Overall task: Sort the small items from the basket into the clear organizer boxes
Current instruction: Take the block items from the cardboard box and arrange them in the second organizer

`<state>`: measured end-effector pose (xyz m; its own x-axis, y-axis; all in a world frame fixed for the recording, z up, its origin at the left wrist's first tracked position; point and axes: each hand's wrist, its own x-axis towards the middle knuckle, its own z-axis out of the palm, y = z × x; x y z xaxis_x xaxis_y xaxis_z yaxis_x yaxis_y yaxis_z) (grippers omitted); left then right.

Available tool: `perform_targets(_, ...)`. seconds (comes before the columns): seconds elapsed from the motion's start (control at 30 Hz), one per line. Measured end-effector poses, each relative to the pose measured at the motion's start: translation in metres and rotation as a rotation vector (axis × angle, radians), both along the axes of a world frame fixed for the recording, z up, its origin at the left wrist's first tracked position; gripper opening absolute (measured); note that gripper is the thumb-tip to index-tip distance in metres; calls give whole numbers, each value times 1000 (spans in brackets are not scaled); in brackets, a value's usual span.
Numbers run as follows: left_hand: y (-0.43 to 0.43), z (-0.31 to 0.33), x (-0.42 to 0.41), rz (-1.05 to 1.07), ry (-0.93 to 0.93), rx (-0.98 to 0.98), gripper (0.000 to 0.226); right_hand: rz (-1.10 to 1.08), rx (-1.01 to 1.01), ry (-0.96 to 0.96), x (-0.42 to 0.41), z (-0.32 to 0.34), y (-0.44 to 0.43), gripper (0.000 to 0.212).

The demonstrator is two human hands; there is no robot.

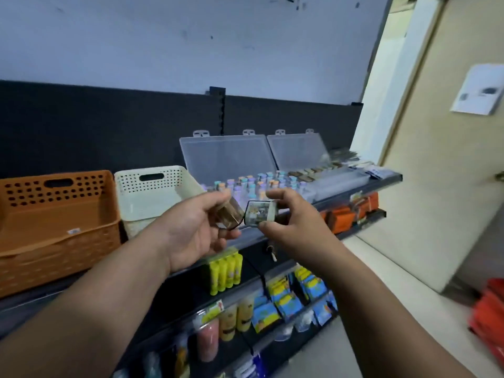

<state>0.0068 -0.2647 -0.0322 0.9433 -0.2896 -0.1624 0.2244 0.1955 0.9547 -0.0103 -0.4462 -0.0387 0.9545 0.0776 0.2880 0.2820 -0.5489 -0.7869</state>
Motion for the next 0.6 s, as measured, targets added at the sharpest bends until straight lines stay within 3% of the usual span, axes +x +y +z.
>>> perform_targets(0.47,-162,-11,27,-95,-194,187,32,-238,120,-8,0,-26,-154,40)
perform_targets(0.6,-190,-16,68,-88,-266,237,48,-271,161,14,31,-30,-179,41)
